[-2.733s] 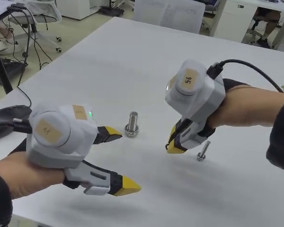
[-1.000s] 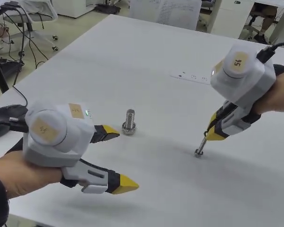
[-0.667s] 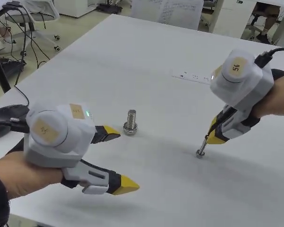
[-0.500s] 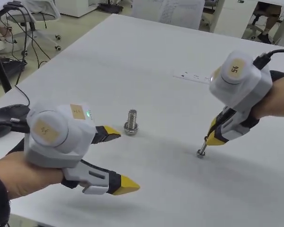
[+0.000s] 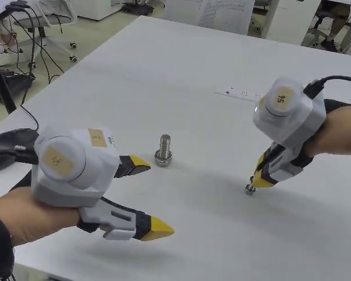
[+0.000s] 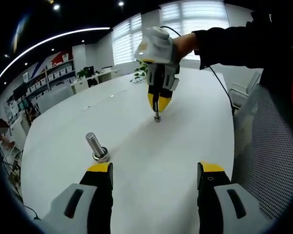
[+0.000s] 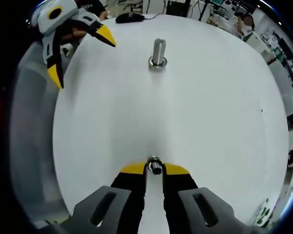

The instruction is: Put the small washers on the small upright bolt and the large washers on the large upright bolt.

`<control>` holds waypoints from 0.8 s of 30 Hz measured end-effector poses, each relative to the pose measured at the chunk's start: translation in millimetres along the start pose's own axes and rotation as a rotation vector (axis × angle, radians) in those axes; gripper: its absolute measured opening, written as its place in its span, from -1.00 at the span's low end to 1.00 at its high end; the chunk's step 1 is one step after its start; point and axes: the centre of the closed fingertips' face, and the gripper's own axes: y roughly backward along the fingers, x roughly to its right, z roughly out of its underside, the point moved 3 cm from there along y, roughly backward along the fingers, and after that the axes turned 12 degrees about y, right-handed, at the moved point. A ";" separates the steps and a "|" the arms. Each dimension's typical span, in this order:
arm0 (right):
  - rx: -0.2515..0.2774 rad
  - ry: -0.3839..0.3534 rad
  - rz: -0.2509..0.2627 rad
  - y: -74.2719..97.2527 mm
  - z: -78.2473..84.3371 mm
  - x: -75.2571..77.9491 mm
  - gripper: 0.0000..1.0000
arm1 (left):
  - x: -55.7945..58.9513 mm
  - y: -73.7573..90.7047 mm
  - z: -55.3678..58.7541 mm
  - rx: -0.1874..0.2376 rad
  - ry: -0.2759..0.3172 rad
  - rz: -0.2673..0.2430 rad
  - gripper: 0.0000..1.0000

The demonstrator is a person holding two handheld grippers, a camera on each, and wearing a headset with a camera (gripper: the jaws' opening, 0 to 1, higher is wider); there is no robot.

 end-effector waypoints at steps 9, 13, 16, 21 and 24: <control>-0.007 -0.001 -0.008 -11.9 4.6 -1.8 -0.73 | -0.8 -0.4 0.3 0.001 0.004 -0.001 0.39; -0.014 0.004 -0.011 -14.3 7.0 -4.1 -0.72 | -1.0 -0.8 0.5 0.001 0.005 -0.001 0.39; -0.002 0.001 -0.006 -13.7 5.5 -3.5 -0.72 | -1.1 -1.4 1.1 -0.001 0.005 0.000 0.39; 0.004 0.005 0.003 -14.1 4.3 -3.3 -0.70 | -0.8 -1.9 1.3 -0.002 0.004 0.002 0.39; -0.002 0.004 -0.005 -16.3 4.5 -5.5 -0.69 | -0.7 -1.7 1.2 -0.002 0.004 0.000 0.39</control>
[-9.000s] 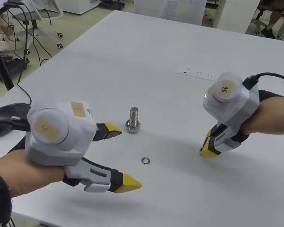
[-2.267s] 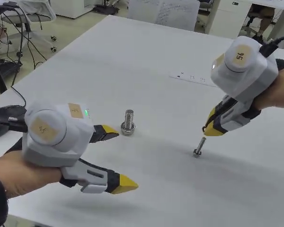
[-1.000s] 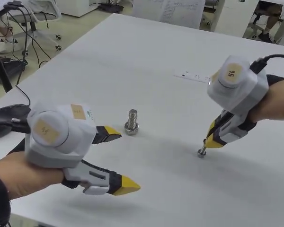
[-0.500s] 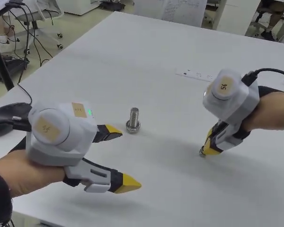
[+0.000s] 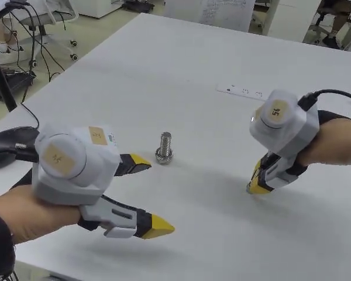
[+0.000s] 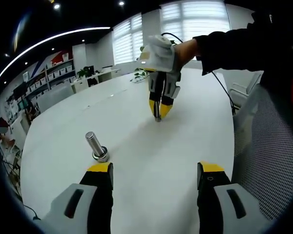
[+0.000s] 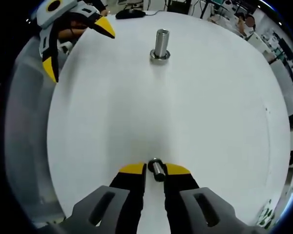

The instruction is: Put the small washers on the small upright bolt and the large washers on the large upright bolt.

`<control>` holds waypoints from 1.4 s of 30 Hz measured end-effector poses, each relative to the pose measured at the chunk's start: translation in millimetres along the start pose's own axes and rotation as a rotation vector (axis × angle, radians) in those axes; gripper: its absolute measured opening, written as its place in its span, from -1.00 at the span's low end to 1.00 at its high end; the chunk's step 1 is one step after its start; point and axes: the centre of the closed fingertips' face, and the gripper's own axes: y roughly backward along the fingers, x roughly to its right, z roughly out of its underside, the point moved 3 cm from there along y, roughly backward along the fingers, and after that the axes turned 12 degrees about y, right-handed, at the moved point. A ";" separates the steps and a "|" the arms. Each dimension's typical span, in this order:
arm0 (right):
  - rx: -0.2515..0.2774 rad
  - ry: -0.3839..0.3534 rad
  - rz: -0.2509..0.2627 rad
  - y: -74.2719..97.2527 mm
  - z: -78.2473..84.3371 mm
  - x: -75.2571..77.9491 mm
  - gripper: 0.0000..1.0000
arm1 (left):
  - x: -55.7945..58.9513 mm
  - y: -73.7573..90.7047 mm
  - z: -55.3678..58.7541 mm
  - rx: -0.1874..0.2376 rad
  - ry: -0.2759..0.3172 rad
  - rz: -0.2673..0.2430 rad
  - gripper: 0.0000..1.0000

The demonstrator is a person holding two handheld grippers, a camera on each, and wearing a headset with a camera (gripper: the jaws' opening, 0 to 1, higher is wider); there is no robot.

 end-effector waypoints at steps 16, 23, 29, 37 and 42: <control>0.041 -0.052 0.008 -6.2 7.0 -3.8 -0.62 | 1.2 0.1 -0.5 -0.002 -0.002 0.003 0.39; 0.082 -0.092 0.037 -5.1 9.1 -5.6 -0.58 | 1.3 0.6 -0.7 -0.002 -0.003 0.002 0.39; 0.107 -0.124 0.046 -4.1 10.5 -9.9 -0.49 | 2.4 0.8 -0.8 -0.005 -0.005 0.004 0.39; 0.160 -0.163 0.070 0.4 10.5 -12.9 -0.28 | 2.5 2.6 -1.4 -0.005 -0.004 0.000 0.40; 0.187 -0.177 0.085 4.2 10.6 -13.8 -0.15 | 2.9 4.0 -1.7 -0.007 -0.004 -0.001 0.40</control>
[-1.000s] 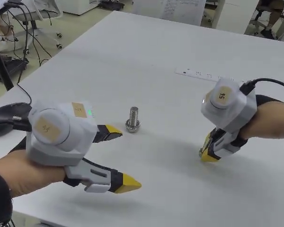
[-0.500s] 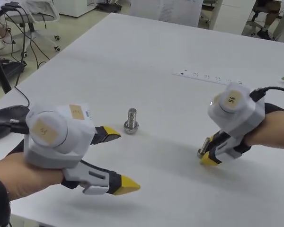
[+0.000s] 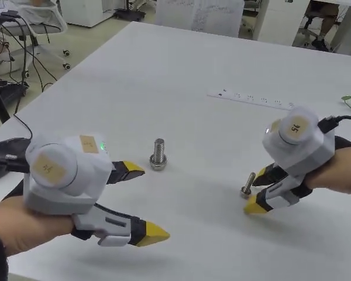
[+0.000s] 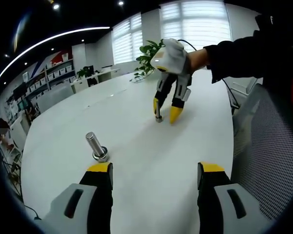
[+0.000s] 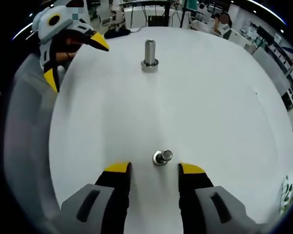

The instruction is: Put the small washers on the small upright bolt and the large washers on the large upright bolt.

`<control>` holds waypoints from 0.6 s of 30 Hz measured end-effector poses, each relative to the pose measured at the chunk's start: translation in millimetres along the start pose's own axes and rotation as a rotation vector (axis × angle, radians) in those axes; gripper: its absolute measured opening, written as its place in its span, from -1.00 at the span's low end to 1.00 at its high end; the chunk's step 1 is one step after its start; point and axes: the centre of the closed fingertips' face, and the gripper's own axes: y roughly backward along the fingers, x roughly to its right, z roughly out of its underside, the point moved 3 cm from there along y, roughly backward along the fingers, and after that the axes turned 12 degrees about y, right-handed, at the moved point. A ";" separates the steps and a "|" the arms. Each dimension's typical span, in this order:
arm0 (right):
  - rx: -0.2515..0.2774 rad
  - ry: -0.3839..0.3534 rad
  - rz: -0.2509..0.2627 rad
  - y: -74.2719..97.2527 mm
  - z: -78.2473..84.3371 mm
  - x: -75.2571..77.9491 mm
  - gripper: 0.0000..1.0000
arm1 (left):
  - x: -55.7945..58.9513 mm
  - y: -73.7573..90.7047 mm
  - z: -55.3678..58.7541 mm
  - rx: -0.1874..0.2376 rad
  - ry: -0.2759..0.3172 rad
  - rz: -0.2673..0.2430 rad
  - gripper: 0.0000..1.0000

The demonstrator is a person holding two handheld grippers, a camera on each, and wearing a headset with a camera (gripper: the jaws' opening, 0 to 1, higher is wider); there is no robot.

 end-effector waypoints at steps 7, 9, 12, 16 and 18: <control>0.046 -0.025 0.012 4.5 -1.6 -5.6 0.06 | 0.7 1.7 -1.7 0.001 -0.003 -0.002 0.40; 0.062 -0.031 0.019 5.4 -2.0 -7.3 0.15 | 0.9 2.0 -2.1 0.001 -0.003 -0.002 0.40; 0.077 -0.035 0.026 6.8 -1.4 -9.8 0.27 | 1.1 2.2 -2.7 0.001 -0.004 -0.002 0.40; 0.097 -0.038 0.045 9.8 -0.7 -11.3 0.39 | 1.1 2.2 -3.2 0.000 -0.006 -0.001 0.40; 0.113 -0.046 0.055 11.9 -1.2 -11.2 0.42 | 0.8 2.5 -3.7 0.001 -0.007 -0.001 0.40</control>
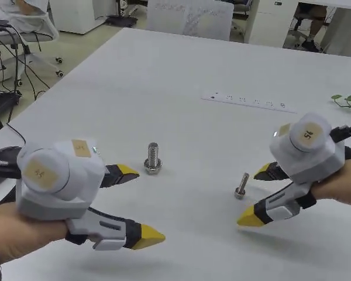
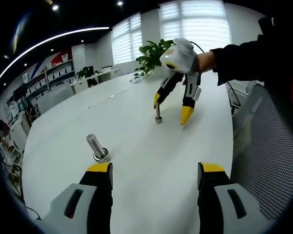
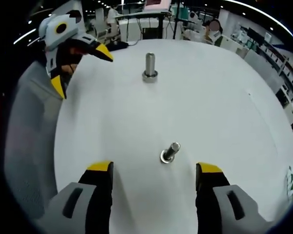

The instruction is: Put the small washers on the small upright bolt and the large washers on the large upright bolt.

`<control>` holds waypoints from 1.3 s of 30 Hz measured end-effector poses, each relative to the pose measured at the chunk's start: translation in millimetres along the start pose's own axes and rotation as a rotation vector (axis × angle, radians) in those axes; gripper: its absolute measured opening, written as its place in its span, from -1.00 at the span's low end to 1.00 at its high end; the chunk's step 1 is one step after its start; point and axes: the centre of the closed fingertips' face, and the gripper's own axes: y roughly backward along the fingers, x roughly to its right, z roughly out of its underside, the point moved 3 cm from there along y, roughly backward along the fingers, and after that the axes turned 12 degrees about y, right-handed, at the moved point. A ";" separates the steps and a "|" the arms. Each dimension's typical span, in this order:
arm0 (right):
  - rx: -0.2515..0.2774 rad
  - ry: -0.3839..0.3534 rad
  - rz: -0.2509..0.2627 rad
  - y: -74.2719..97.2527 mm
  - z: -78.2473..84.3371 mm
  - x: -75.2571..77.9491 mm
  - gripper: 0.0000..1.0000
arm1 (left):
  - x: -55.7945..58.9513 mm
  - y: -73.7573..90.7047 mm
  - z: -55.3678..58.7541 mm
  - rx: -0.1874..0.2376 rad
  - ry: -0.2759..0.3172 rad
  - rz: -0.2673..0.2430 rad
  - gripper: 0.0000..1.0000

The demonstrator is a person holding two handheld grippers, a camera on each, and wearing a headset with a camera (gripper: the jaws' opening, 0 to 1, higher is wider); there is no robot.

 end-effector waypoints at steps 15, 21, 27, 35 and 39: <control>0.100 -0.046 0.059 19.2 -7.1 -9.8 0.58 | 2.1 1.5 -5.3 0.007 -0.002 0.001 0.41; 0.125 -0.064 0.080 27.5 -8.5 -17.7 0.59 | 2.6 3.7 -7.1 0.014 0.004 -0.001 0.41; 0.149 -0.072 0.095 35.7 -9.4 -32.2 0.60 | 2.6 8.3 -8.6 0.025 0.012 -0.002 0.41; 0.187 -0.084 0.112 44.0 -10.1 -48.8 0.60 | 6.2 14.6 -5.4 0.024 0.021 -0.001 0.41; 0.212 -0.097 0.119 47.9 -10.1 -57.5 0.61 | 9.3 20.1 -6.7 0.036 0.030 0.001 0.42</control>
